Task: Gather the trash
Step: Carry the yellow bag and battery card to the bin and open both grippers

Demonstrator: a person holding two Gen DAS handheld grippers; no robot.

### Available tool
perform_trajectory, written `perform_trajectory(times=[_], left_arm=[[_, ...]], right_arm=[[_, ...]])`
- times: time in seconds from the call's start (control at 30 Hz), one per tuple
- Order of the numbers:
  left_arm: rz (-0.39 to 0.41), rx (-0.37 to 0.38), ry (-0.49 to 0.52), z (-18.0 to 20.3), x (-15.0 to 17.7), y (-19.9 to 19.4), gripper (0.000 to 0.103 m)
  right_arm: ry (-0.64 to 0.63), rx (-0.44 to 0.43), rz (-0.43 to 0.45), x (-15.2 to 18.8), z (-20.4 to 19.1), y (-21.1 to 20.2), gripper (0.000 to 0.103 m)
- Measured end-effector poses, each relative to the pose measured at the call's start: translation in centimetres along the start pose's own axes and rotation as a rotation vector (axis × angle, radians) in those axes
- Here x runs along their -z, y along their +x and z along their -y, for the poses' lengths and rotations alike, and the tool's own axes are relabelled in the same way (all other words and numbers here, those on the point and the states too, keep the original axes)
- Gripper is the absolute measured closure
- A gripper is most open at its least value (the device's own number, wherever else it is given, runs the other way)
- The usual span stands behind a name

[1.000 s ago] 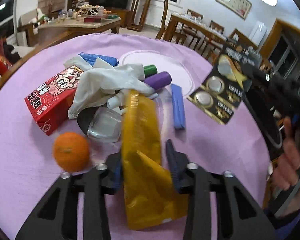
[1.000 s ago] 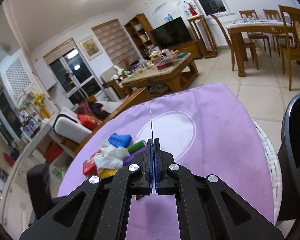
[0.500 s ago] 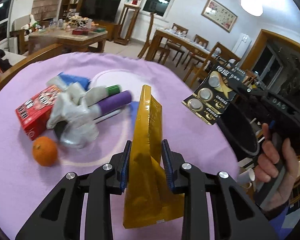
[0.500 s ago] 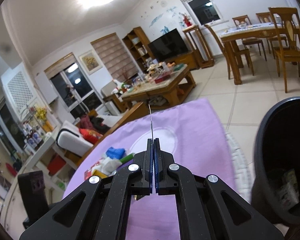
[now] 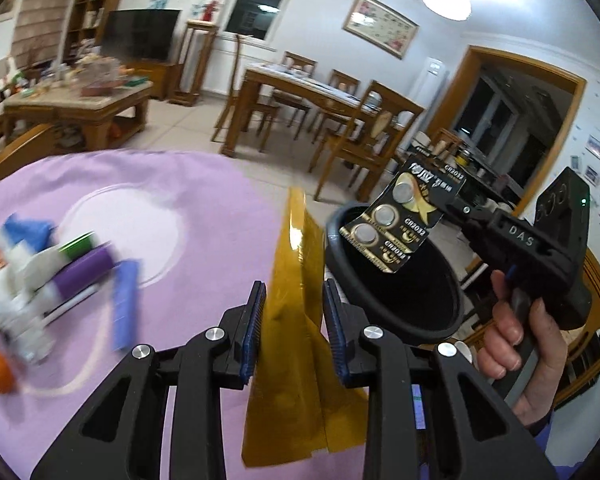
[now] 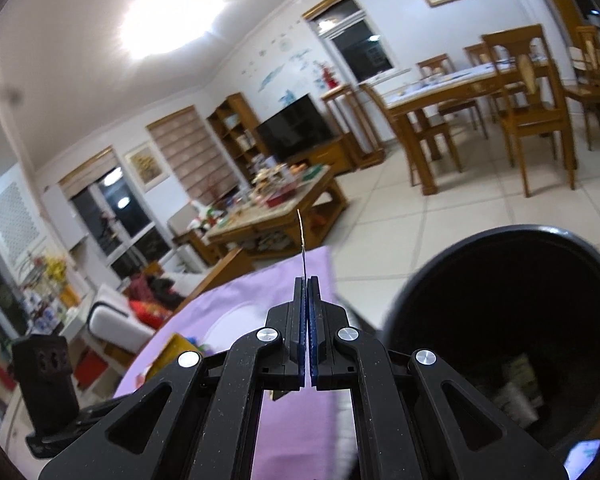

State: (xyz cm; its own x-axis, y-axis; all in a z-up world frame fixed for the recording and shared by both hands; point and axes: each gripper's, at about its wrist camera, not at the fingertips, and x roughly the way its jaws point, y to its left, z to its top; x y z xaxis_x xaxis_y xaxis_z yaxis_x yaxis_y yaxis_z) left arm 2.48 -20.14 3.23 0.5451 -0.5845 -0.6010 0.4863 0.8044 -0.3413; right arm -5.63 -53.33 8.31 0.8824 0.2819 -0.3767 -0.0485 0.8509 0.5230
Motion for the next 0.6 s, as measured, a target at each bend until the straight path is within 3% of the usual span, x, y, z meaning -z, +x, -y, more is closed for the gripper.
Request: perform_trajectory(times=[0.17, 0.37, 0.53, 0.57, 0.6], left_arm=[[-0.024, 0.078, 0.048, 3.7, -1.8, 4.4, 0.073], [-0.111, 0.068, 0.083, 5.3, -2.5, 8.1, 0.073], [-0.097, -0.091, 0.13, 3.8, -1.3, 5.0, 0.071], [-0.102, -0.137, 0.14, 3.3, -0.8, 4.5, 0.068], [-0.114, -0.183, 0.145, 2.6, -0.1, 4.0, 0.055]], right_arm=[[0.042, 0.086, 0.034, -0.7, 5.3, -2.4, 0.101], [0.093, 0.167, 0.04, -0.5, 10.7, -4.1, 0.101], [0.125, 0.176, 0.031, 0.6, 13.3, -4.4, 0.101], [0.128, 0.172, 0.029, 0.7, 13.6, -4.2, 0.101], [0.133, 0.164, 0.025, 0.8, 14.0, -4.0, 0.101]])
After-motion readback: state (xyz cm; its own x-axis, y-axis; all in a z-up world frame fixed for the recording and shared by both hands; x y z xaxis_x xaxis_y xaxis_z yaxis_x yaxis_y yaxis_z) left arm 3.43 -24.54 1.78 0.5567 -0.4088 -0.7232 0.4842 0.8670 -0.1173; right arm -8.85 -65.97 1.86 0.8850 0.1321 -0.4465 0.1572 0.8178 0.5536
